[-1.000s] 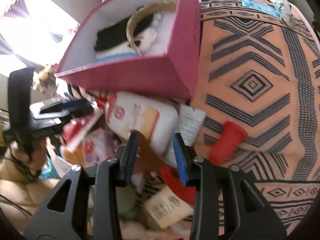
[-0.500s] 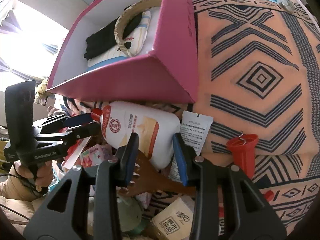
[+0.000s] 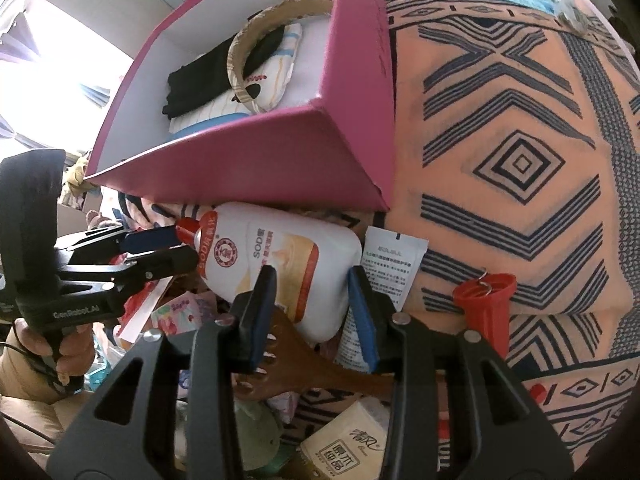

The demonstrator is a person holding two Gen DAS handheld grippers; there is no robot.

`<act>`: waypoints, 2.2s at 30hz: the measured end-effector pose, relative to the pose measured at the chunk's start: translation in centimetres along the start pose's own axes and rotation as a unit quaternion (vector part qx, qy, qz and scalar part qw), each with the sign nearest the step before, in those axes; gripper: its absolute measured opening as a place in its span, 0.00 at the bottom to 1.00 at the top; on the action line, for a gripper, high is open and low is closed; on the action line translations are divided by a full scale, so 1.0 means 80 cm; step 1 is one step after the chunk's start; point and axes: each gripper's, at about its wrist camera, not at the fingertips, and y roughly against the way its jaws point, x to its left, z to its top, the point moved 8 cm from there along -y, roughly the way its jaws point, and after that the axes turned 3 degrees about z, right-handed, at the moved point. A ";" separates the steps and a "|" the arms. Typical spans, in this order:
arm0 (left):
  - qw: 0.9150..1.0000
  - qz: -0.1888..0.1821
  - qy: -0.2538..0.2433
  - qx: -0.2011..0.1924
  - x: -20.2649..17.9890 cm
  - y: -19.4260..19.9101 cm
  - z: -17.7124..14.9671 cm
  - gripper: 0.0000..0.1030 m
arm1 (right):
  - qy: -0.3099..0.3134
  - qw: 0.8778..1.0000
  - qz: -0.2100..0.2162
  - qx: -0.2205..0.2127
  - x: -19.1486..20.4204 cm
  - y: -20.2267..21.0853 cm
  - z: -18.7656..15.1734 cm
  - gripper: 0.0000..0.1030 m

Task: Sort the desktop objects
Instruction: 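Move the left tool down to the white lotion bottle with red cap, then close the left tool on the white lotion bottle and lift it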

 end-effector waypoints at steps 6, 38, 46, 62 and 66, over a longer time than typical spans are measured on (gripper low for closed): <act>1.000 -0.001 0.009 -0.011 -0.003 0.015 -0.002 0.45 | 0.019 1.000 -0.009 -0.019 0.010 0.011 0.001 0.39; 0.998 -0.011 0.006 -0.067 -0.028 0.090 0.001 0.45 | 0.071 0.994 -0.021 -0.082 0.055 0.082 0.001 0.39; 0.996 -0.015 0.007 -0.084 -0.032 0.111 0.002 0.45 | 0.078 0.992 -0.022 -0.094 0.063 0.099 0.003 0.39; 0.994 -0.019 0.014 -0.107 -0.034 0.134 0.011 0.45 | 0.095 0.988 -0.017 -0.121 0.083 0.128 0.014 0.39; 0.994 -0.018 0.015 -0.110 -0.034 0.136 0.015 0.45 | 0.097 0.987 -0.018 -0.123 0.084 0.130 0.018 0.39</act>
